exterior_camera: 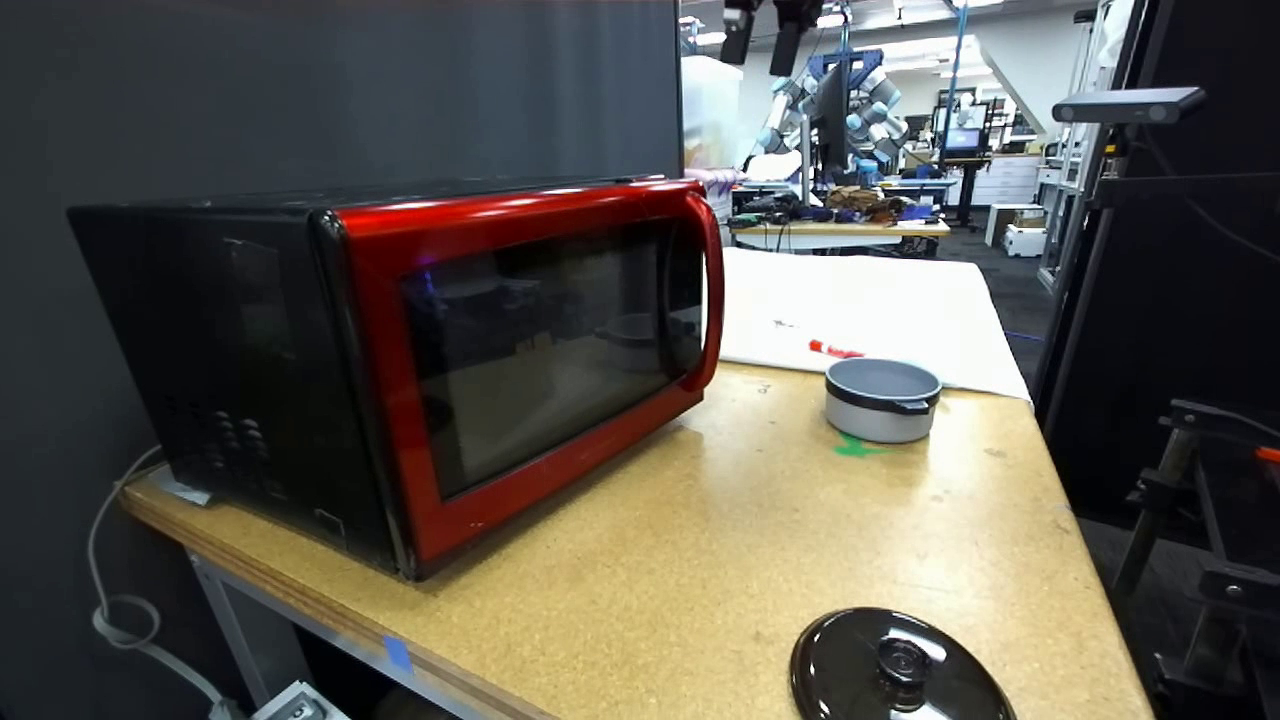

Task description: Open the microwave door

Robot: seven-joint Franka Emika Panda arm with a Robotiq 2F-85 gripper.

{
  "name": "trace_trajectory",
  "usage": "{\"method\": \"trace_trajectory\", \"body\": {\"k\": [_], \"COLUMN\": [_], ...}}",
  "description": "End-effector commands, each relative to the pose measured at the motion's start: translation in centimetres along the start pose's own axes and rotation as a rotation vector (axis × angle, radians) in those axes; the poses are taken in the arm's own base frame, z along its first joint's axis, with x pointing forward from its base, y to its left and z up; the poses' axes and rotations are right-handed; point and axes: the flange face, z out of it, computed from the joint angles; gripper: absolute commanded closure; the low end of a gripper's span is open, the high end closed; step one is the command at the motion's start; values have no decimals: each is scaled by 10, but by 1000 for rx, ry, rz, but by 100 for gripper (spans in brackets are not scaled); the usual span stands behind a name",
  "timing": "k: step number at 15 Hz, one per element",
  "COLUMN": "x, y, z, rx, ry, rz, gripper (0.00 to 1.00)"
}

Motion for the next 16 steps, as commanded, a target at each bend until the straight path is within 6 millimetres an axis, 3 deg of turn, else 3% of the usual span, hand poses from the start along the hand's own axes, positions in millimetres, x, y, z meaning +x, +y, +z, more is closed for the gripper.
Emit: {"method": "trace_trajectory", "body": {"k": [1,4,10,11,12,16], "x": [38,69,122,127,133,147], "y": [-11,-30,-66,-66,-68,-55], "z": [-4,8,69,76,84,103], "rx": [39,23,-48,-54,-69,-97], "ry": [1,29,8,11,7,-28], "rz": [-11,-33,-86,-92,-92,-75], "gripper": [0,0,0,25,27,57]}}
